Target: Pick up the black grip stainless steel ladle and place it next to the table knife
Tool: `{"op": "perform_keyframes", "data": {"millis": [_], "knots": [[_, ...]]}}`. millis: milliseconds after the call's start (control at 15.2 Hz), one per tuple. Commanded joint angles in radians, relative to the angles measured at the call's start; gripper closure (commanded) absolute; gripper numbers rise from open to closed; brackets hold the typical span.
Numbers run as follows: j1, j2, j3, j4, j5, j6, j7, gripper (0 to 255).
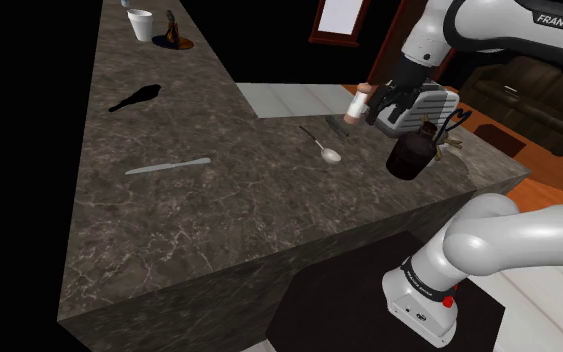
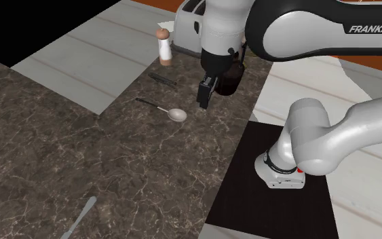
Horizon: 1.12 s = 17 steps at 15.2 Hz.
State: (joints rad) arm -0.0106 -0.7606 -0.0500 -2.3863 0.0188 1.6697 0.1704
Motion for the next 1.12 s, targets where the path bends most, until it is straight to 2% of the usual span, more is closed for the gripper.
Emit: {"op": "perform_keyframes", "data": {"millis": [0, 528, 1056], "knots": [[0.0, 0.0, 0.0, 0.0, 0.0, 0.0, 0.0, 0], [-0.012, 0.262, -0.063, 0.021, 0.001, 0.223, -0.054, 0], [-0.015, 0.563, -0.12, 0.127, 0.046, 0.395, -0.124, 0]]}}
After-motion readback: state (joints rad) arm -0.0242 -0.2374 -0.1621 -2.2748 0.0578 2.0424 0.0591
